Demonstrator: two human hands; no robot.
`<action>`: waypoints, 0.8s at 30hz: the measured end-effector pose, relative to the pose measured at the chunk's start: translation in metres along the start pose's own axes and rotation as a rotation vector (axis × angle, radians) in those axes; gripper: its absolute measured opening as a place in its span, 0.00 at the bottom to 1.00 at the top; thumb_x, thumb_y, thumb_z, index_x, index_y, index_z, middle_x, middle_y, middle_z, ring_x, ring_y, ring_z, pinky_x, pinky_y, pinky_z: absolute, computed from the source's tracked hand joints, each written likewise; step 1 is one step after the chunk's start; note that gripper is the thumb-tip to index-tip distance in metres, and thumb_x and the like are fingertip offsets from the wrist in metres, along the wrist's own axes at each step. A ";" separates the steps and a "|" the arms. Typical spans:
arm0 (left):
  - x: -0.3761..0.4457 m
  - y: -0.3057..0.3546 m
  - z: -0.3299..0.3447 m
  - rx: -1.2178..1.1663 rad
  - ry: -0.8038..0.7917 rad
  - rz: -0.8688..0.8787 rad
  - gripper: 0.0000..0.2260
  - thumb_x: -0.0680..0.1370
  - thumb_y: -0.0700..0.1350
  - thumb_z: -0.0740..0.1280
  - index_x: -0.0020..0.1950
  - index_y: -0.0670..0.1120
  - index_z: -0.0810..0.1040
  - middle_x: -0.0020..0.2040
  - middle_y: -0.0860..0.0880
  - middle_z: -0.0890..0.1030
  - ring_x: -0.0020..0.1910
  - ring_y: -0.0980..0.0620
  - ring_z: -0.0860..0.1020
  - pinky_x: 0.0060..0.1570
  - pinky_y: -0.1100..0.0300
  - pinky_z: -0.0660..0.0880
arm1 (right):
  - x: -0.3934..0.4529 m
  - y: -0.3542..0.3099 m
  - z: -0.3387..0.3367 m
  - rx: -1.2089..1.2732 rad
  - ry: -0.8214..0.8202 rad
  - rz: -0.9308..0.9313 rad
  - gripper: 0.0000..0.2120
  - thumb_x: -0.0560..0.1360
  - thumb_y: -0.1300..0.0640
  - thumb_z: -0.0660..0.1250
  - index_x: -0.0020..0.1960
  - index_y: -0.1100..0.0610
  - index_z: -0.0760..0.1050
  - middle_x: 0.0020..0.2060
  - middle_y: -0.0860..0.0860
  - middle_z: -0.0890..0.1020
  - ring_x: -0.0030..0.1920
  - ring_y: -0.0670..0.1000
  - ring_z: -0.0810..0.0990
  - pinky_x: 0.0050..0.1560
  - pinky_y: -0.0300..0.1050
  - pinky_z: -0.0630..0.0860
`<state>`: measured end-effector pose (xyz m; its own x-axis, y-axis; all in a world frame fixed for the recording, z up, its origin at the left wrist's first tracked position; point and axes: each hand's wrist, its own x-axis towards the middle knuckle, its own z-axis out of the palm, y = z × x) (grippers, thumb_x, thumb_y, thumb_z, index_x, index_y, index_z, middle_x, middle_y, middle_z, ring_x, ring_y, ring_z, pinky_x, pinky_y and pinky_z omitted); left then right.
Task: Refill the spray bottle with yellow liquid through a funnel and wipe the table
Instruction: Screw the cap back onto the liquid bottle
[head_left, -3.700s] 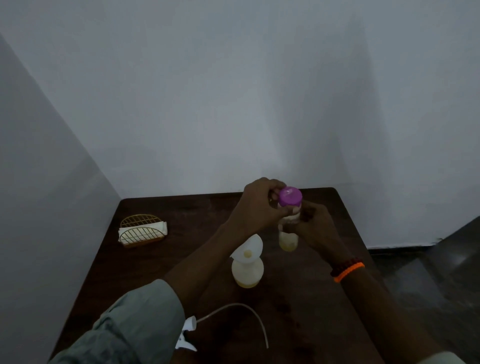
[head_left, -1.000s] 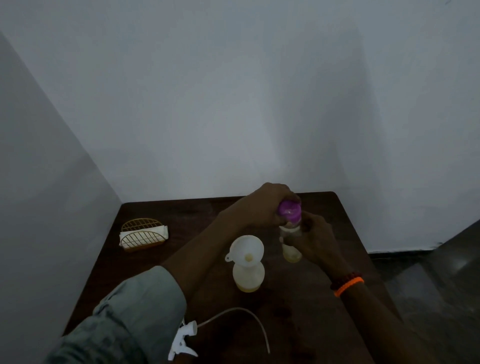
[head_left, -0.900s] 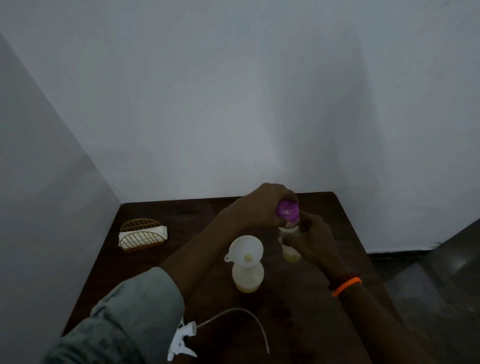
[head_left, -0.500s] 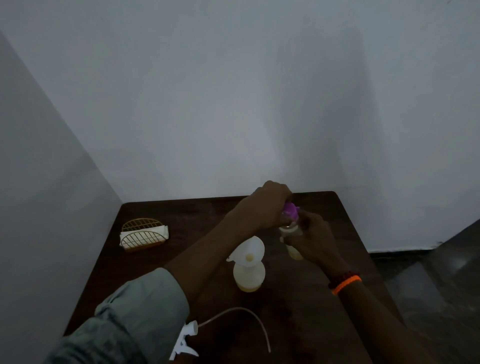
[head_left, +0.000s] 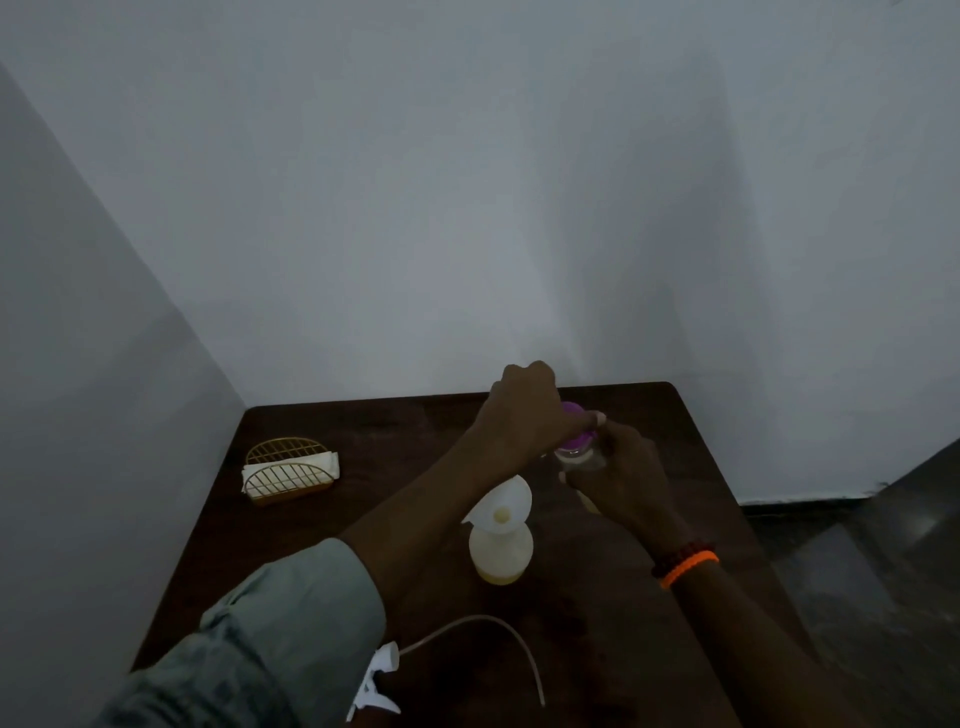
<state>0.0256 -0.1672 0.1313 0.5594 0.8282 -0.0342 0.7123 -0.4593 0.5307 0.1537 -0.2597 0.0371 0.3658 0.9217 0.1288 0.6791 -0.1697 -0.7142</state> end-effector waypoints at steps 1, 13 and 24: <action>0.001 0.000 -0.001 -0.017 -0.018 -0.008 0.26 0.66 0.67 0.74 0.38 0.45 0.72 0.36 0.46 0.78 0.33 0.51 0.78 0.27 0.63 0.69 | 0.000 0.001 0.002 -0.007 0.001 -0.005 0.30 0.64 0.54 0.81 0.64 0.54 0.76 0.55 0.49 0.84 0.53 0.46 0.82 0.55 0.39 0.76; 0.007 -0.003 -0.019 0.165 -0.232 0.406 0.26 0.68 0.42 0.78 0.65 0.45 0.78 0.61 0.45 0.79 0.57 0.49 0.79 0.56 0.53 0.80 | -0.001 0.006 0.002 -0.031 0.022 -0.024 0.27 0.64 0.53 0.81 0.60 0.53 0.77 0.51 0.47 0.84 0.49 0.43 0.81 0.48 0.32 0.71; 0.002 -0.005 -0.015 0.108 -0.135 0.211 0.20 0.69 0.51 0.78 0.54 0.43 0.77 0.45 0.49 0.77 0.42 0.51 0.79 0.38 0.61 0.76 | 0.006 0.001 0.000 -0.111 0.038 -0.103 0.28 0.65 0.53 0.80 0.63 0.55 0.77 0.53 0.50 0.84 0.50 0.46 0.82 0.55 0.47 0.79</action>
<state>0.0169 -0.1582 0.1417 0.7467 0.6634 -0.0488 0.6109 -0.6548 0.4451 0.1563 -0.2545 0.0374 0.3132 0.9227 0.2249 0.7796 -0.1146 -0.6158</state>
